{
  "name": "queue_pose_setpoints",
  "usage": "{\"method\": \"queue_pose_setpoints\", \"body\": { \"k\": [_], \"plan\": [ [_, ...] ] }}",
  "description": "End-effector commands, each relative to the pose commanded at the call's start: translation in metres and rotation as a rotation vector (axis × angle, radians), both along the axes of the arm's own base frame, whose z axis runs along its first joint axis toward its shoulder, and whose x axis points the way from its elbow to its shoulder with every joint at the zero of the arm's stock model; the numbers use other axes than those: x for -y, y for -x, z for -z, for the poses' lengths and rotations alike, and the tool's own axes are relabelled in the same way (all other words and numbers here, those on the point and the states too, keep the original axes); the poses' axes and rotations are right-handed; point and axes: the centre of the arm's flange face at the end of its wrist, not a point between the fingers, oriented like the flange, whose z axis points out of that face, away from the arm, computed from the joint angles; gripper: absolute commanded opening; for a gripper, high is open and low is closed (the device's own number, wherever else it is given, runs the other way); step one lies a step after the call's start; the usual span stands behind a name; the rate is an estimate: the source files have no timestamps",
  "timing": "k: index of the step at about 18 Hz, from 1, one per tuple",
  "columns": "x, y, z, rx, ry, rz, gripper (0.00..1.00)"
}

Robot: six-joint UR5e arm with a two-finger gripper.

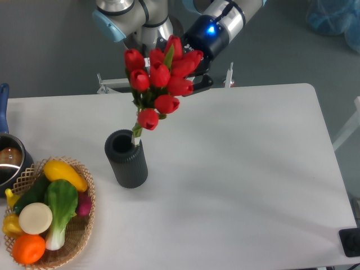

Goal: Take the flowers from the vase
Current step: 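Lift the gripped tulips straight up out of the black vase, then carry the tulip bunch away from the vase over the empty table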

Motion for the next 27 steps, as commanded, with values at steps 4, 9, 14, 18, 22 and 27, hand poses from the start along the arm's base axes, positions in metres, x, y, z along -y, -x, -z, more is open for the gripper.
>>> {"method": "queue_pose_setpoints", "body": {
  "k": [4,9,14,18,22,27],
  "plan": [
    [0.003,0.027,0.001,-0.205,0.142,-0.091,0.0],
    [0.003,0.05,0.019,-0.303,0.253,-0.128,0.0],
    [0.014,0.077,0.046,-0.493,0.527,-0.19,0.08],
    [0.013,0.096,0.069,-0.486,0.579,-0.189,0.06],
    [0.007,0.125,0.079,-0.52,0.68,-0.21,0.06],
    [0.003,0.146,0.065,-0.546,0.779,-0.23,0.07]
  ]
}}
